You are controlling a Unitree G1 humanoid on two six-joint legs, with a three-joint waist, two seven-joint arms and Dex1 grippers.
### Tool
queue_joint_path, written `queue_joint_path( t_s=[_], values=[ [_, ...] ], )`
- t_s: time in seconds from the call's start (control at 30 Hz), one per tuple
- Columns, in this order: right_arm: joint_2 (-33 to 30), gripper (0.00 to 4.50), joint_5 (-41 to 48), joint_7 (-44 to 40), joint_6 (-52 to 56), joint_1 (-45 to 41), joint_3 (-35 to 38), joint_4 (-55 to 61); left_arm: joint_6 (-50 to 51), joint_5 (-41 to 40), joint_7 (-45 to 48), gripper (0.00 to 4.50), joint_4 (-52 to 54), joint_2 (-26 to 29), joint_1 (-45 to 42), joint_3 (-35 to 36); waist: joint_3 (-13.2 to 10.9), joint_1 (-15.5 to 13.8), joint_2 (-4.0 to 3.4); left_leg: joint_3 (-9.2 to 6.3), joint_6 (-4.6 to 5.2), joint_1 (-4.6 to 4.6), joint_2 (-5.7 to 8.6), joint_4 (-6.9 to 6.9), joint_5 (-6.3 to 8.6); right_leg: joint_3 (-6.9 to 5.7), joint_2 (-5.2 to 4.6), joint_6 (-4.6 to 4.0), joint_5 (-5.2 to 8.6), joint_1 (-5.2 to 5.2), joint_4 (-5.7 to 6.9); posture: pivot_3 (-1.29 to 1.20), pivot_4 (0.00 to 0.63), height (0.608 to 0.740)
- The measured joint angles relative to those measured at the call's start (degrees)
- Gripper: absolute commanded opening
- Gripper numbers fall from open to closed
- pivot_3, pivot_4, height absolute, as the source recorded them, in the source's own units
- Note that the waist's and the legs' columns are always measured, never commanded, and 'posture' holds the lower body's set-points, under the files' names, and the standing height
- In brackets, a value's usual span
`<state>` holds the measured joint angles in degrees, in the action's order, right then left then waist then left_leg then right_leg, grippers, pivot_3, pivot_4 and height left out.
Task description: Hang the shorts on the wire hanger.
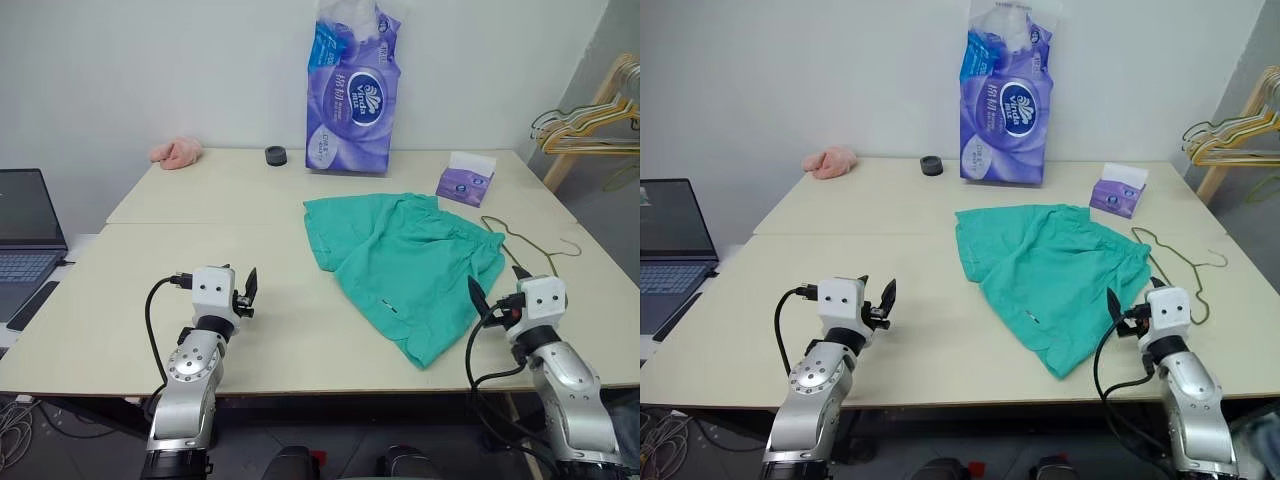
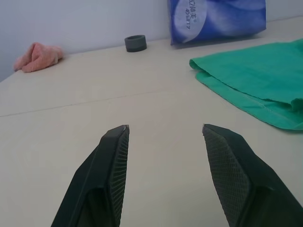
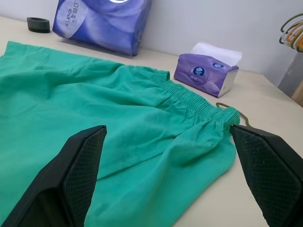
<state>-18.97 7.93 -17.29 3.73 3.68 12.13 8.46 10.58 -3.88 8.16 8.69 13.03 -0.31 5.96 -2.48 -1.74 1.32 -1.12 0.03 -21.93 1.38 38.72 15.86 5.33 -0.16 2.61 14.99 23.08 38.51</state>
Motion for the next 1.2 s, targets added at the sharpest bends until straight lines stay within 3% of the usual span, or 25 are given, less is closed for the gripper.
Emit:
queue_joint_path(
  t_s=[1.13, 1.2],
  values=[
    [0.39, 4.44, -0.08, 0.42, 2.07, 0.09, -0.14, 2.6, -0.84, -1.05, 3.27, 2.61, 0.0, 0.35, -0.68, -0.28, 0.02, 0.02, 0.0, 0.02, 0.0, 0.01, 0.0, 0.0, 0.0, -0.02, 0.04, -0.03, -0.02, 0.0, 0.01, 0.08, 0.012, 0.74],
    [0.21, 4.5, -0.08, 0.31, 2.07, 0.24, -0.13, 2.63, -0.69, -4.91, 8.71, 3.13, 0.04, 1.22, -0.63, -0.95, 0.01, 0.1, -0.01, 0.04, 0.0, 0.0, 0.01, 0.0, 0.0, -0.03, 0.06, -0.04, -0.02, 0.0, 0.01, 0.07, 0.015, 0.74]
  ],
)
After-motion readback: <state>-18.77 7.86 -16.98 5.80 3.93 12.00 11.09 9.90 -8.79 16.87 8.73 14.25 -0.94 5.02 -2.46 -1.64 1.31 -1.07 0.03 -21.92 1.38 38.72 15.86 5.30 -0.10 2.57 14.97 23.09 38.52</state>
